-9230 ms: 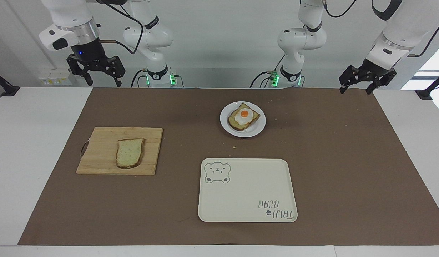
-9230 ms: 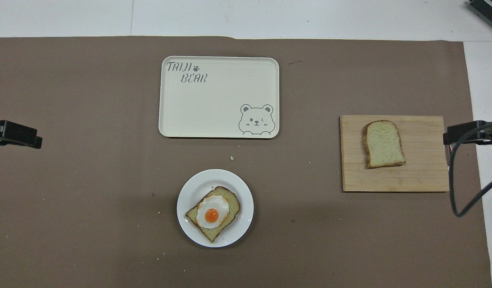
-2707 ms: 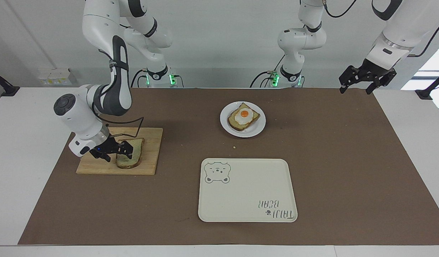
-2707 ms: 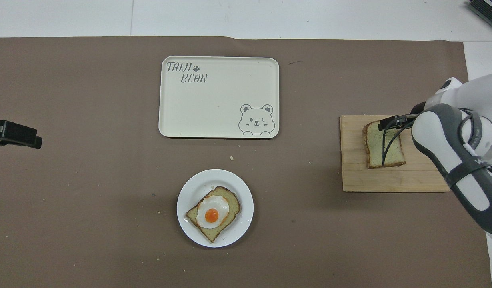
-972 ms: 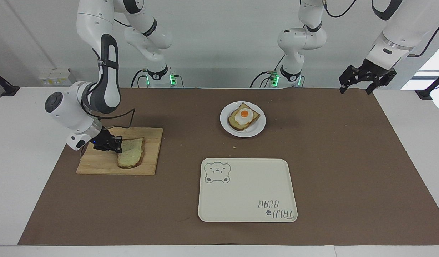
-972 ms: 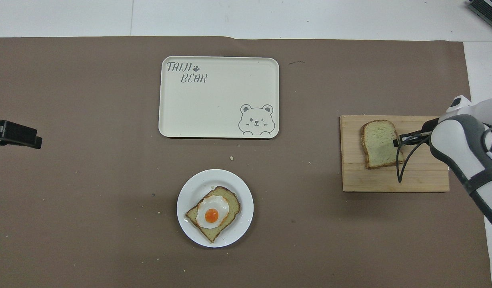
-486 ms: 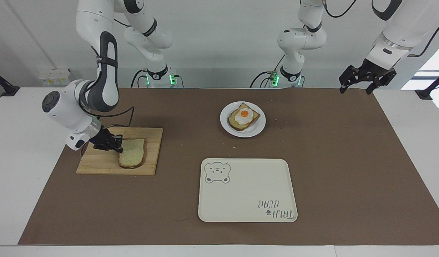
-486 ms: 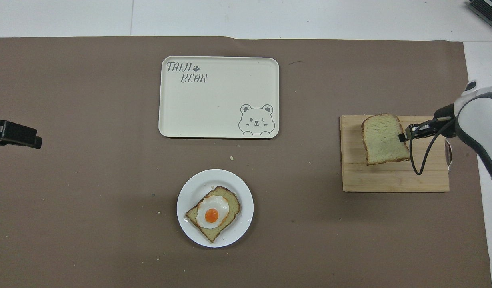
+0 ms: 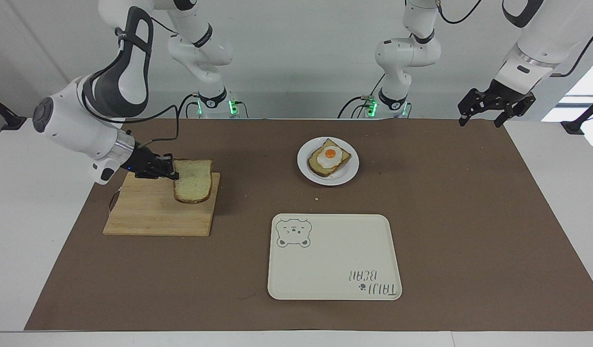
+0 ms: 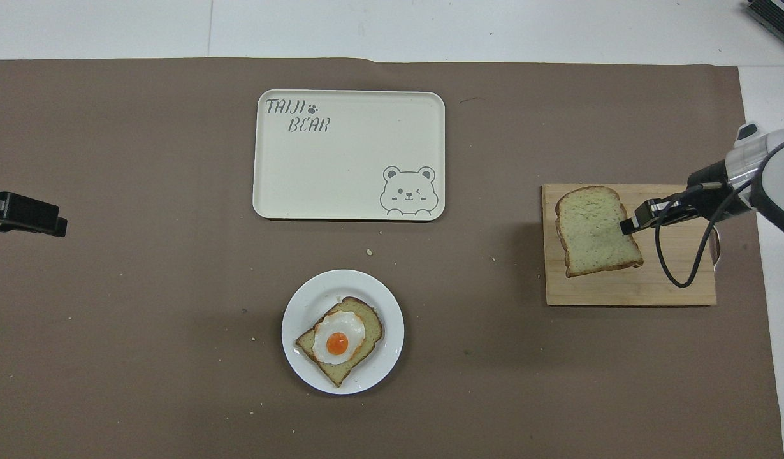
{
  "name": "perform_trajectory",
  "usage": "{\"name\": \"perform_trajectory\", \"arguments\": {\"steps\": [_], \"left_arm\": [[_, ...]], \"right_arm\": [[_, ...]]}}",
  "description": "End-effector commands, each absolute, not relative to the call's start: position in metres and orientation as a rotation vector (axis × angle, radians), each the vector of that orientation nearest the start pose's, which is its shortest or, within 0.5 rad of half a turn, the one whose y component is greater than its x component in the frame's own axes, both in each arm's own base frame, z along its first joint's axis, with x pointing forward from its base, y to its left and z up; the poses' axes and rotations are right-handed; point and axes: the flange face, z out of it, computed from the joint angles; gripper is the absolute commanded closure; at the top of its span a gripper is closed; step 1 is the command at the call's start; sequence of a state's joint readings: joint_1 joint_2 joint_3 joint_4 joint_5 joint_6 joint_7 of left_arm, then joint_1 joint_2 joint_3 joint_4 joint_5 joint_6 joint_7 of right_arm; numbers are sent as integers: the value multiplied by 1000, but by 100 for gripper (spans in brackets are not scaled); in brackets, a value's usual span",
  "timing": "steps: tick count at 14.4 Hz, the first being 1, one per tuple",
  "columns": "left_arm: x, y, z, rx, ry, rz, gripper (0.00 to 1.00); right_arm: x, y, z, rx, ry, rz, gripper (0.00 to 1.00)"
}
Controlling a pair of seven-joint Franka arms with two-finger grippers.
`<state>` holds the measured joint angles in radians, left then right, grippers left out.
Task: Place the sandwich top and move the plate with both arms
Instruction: 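Lift the bread slice with the right gripper, tilting it upright, then carry the bread slice with the right gripper onto the egg toast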
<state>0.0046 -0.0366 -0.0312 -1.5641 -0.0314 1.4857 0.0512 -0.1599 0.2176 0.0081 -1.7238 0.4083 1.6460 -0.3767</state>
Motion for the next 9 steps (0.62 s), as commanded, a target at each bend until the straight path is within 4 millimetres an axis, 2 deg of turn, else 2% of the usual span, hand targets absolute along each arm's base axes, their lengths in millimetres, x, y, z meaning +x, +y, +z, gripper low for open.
{"name": "perform_trajectory", "arguments": {"steps": [1,2,4,9], "left_arm": [[527,-16,641,-3160,136,77,0],[527,-17,642,-3160,138,75,0],[527,-16,642,-3160,133,75,0],[527,-17,642,-3160,136,75,0]], "right_arm": [[584,-33,450,-2602,-185,282,100],[582,-19,450,-2597,-203,307,100],[581,-7,450,-2598,-148,338,100],[574,64,450,-2584,-104,424,100]]}}
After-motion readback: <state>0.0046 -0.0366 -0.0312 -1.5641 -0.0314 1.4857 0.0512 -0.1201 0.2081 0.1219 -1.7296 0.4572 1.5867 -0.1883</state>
